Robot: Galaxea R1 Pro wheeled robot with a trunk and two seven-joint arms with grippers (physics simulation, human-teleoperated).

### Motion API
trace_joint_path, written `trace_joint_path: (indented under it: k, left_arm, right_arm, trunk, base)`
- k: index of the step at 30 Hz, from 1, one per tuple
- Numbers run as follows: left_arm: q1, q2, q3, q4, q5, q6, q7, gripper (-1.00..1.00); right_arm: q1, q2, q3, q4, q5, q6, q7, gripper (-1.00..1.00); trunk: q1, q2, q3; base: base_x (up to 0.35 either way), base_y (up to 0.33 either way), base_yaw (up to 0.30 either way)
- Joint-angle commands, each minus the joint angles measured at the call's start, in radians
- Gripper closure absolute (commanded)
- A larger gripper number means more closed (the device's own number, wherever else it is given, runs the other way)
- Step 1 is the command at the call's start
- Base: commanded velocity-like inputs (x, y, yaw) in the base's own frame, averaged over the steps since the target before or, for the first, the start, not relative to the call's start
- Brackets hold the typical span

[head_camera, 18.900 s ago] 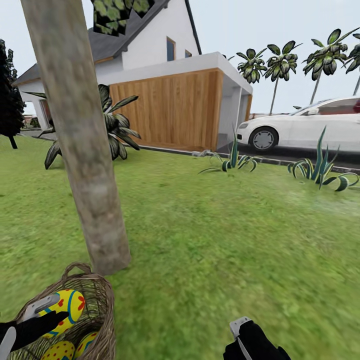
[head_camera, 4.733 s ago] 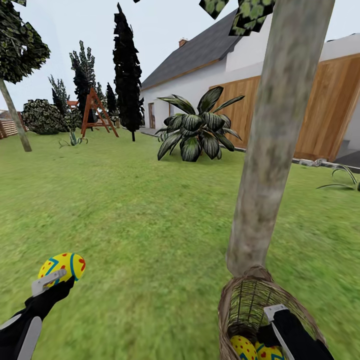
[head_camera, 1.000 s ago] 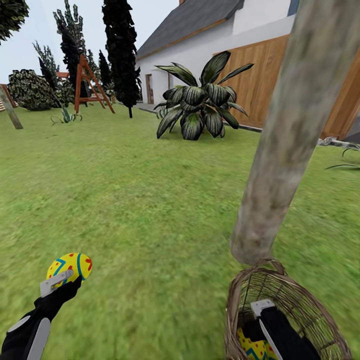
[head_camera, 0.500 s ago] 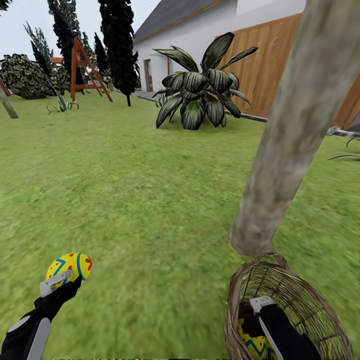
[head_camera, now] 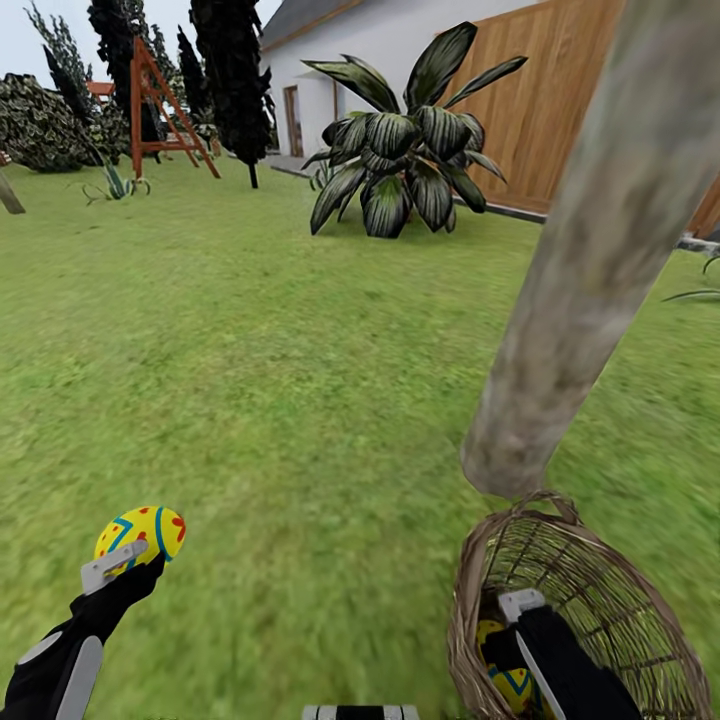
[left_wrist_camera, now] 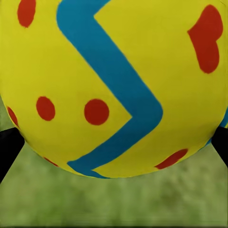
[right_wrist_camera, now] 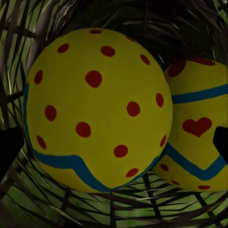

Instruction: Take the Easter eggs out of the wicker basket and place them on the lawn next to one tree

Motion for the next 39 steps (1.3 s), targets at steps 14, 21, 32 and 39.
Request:
trace_joint_path:
  k: [14, 21, 32, 39]
  left_arm:
    - [0.0, -0.001, 0.0, -0.006, 0.012, 0.005, 0.003, 1.0]
    - [0.0, -0.02, 0.0, -0.004, 0.01, 0.004, 0.003, 1.0]
    - [0.0, -0.024, -0.004, -0.004, 0.009, 0.004, 0.003, 1.0]
    - [0.0, -0.033, -0.061, -0.001, 0.009, 0.004, 0.005, 1.0]
  right_arm:
    - [0.0, 0.0, 0.002, -0.003, 0.011, 0.003, 0.009, -1.0]
    - [0.0, 0.0, 0.002, -0.003, 0.011, 0.002, 0.009, -1.0]
    - [0.0, 0.007, 0.004, -0.003, 0.011, 0.0, 0.009, -1.0]
    - [0.0, 0.006, 0.004, -0.003, 0.011, -0.001, 0.009, -1.0]
  trunk:
    - [0.006, -0.003, -0.051]
    - [0.008, -0.005, -0.074]
    - [0.009, -0.005, -0.078]
    - [0.009, -0.005, -0.078]
  base:
    - [0.0, 0.0, 0.0]
    - [0.0, 0.0, 0.0]
    - [0.0, 0.0, 0.0]
    - [0.0, 0.0, 0.0]
